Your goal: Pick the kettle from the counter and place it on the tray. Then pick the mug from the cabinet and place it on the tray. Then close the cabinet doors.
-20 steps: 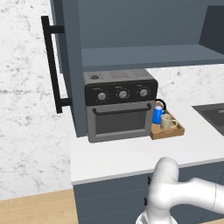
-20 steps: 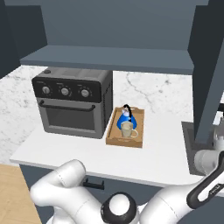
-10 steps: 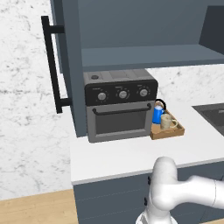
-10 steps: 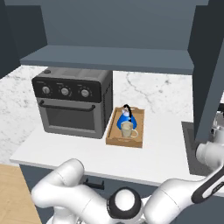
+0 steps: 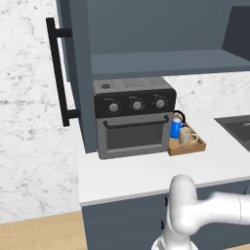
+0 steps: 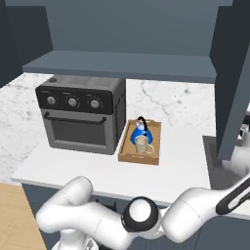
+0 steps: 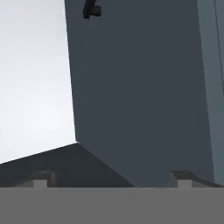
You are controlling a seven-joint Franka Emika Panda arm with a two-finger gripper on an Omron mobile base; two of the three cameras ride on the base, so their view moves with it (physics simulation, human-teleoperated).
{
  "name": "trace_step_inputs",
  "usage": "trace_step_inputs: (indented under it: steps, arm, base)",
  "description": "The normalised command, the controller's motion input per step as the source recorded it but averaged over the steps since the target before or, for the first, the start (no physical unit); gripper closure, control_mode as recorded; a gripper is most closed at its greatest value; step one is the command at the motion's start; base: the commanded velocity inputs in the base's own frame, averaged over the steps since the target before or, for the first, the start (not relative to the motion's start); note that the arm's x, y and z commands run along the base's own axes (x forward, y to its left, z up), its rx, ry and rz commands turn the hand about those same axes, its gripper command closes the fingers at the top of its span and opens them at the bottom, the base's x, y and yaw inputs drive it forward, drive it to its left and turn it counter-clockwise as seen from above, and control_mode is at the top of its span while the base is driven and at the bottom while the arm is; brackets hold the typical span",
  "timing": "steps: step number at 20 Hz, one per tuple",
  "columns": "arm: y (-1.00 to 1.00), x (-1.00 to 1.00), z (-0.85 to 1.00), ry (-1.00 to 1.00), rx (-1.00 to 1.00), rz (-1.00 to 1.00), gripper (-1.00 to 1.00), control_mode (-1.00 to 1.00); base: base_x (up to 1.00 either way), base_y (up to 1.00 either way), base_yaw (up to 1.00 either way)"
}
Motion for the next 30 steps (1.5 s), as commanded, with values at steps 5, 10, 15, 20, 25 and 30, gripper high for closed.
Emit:
trace_step_inputs:
  steps: [5, 10, 15, 20, 25, 30]
  arm:
    - [0.15, -0.14, 0.43, 0.32, -0.25, -0.15, -1.00, -1.00]
    - [0.64, 0.00, 0.06, 0.27, -0.29, -0.04, -1.00, -1.00]
    - [0.96, 0.00, 0.03, 0.01, -0.19, 0.00, -1.00, -1.00]
    - [0.78, 0.04, 0.26, -0.12, -0.05, 0.00, -1.00, -1.00]
    - [0.67, 0.11, 0.34, -0.14, -0.02, 0.00, -1.00, -1.00]
    - [0.65, 0.11, 0.32, -0.05, -0.04, 0.00, -1.00, -1.00]
  base:
    - [0.00, 0.00, 0.00]
    - [0.00, 0.00, 0.00]
    - [0.00, 0.00, 0.00]
    - [0.00, 0.00, 0.00]
    - [0.00, 0.00, 0.00]
    - [0.00, 0.00, 0.00]
